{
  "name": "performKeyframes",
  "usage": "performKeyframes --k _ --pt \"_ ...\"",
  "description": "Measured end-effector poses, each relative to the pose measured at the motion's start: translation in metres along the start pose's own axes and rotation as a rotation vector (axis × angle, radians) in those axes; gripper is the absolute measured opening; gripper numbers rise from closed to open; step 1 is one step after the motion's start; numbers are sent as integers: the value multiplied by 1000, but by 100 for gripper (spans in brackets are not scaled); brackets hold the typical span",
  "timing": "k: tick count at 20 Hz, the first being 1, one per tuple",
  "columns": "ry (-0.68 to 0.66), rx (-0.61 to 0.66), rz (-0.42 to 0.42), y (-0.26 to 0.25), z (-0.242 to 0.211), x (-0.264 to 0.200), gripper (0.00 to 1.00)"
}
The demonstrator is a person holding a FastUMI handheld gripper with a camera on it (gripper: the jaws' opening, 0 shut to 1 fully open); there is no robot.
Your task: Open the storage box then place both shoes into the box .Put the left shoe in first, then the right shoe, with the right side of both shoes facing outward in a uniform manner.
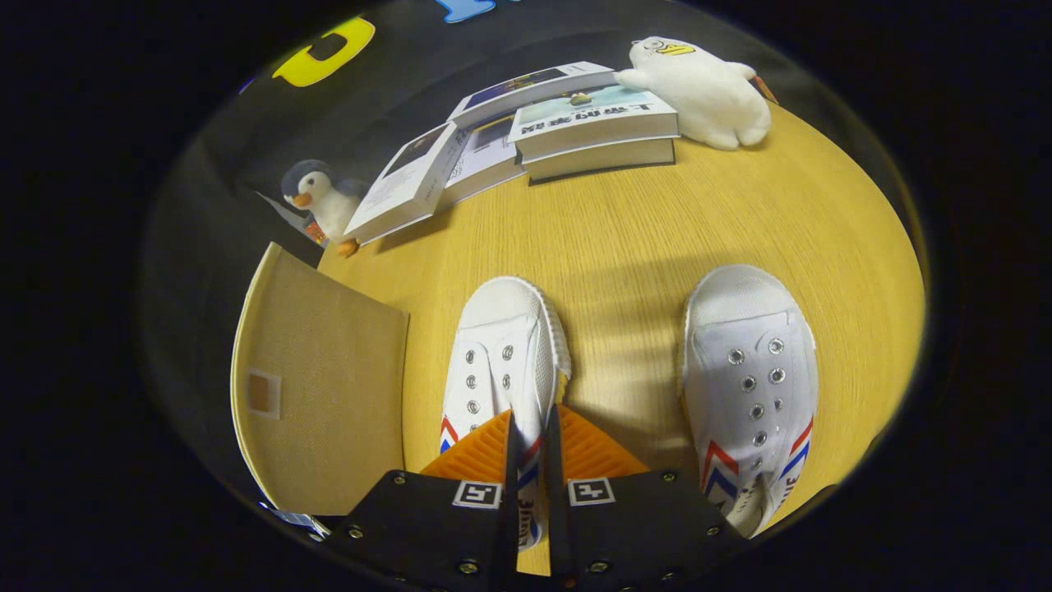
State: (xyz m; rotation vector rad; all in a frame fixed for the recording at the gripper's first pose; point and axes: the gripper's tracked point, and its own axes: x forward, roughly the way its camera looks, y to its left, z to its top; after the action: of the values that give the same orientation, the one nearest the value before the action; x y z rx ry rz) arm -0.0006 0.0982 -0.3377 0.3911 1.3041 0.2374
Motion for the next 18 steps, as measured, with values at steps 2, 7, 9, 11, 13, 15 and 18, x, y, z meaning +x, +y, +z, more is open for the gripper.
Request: performKeyframes --k 2,7,9,11,13,15,18 --pt "-18 53 56 18 6 -13 15" --pt "-102 120 153 60 35 -52 15" --pt "-141 121 185 79 47 -69 15" --pt "-165 135 227 101 59 -86 15" --pt "-178 146 273 126 67 -99 15" --pt "-187 144 308 150 71 -108 15" --pt "-177 115 320 183 67 -101 15"
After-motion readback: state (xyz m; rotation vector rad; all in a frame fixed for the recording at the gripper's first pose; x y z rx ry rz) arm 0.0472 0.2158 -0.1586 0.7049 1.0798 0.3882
